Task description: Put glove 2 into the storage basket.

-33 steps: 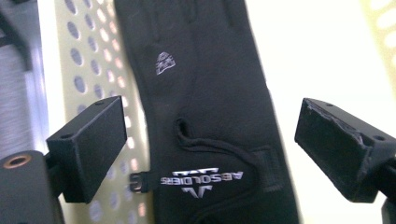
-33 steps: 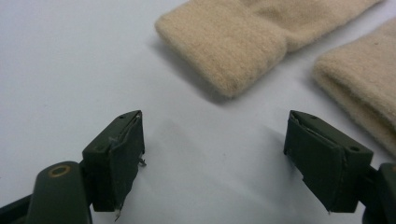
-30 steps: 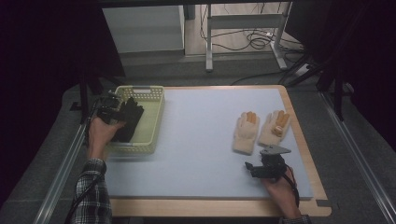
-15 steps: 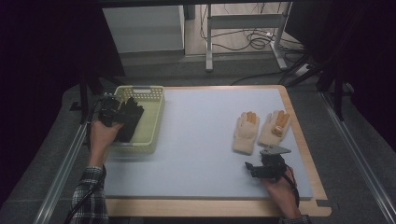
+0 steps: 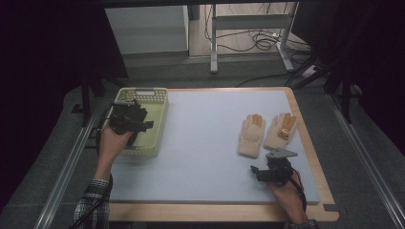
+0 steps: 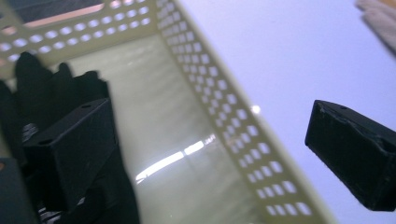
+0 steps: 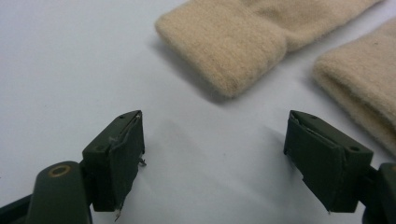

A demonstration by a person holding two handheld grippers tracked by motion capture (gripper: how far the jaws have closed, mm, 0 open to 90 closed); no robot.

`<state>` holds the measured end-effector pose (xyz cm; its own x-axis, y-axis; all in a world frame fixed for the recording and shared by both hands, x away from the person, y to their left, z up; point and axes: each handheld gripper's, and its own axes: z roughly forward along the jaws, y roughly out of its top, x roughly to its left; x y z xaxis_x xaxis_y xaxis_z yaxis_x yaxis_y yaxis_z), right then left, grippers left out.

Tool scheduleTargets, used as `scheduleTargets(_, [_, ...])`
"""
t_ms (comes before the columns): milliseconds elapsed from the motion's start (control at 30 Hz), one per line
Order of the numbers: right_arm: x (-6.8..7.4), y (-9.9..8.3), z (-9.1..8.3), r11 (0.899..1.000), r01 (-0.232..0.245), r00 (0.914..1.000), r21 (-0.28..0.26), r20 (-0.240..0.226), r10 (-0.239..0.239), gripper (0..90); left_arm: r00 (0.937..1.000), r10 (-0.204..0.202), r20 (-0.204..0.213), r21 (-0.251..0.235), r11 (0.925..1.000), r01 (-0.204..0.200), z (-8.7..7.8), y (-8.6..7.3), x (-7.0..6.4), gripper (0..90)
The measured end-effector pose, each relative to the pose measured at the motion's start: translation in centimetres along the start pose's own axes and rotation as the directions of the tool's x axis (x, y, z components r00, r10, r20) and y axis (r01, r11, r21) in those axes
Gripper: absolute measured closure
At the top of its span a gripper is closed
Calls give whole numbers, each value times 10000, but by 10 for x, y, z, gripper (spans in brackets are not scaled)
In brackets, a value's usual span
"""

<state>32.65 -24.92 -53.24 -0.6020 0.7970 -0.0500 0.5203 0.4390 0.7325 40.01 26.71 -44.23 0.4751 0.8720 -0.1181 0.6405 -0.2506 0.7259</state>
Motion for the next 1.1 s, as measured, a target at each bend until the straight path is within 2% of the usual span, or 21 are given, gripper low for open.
scheduleTargets(233, [0,0,0,10000,8,10000,22,5,-8,200,9958,870,274,-189,9961,-865,2,-1,-32,21])
scheduleTargets(400, [0,0,0,10000,16,10000,38,17,-16,200,9877,1489,476,-292,9886,-1476,5,-3,-55,20])
scheduleTargets(533, [0,0,0,10000,47,10000,45,39,-47,201,9784,1960,660,-389,9803,-1938,9,-7,-73,16])
scheduleTargets(833, [0,0,0,10000,8,10000,32,-19,-8,202,9612,2464,1244,-721,9684,-2389,22,-20,-110,13])
scheduleTargets(1033, [0,0,0,10000,7,10000,22,-13,-7,201,9491,2753,1532,-726,9610,-2670,32,-36,-131,13])
scheduleTargets(1100, [0,0,0,10000,0,10000,18,-9,0,201,9470,2810,1556,-707,9594,-2731,36,-44,-137,13])
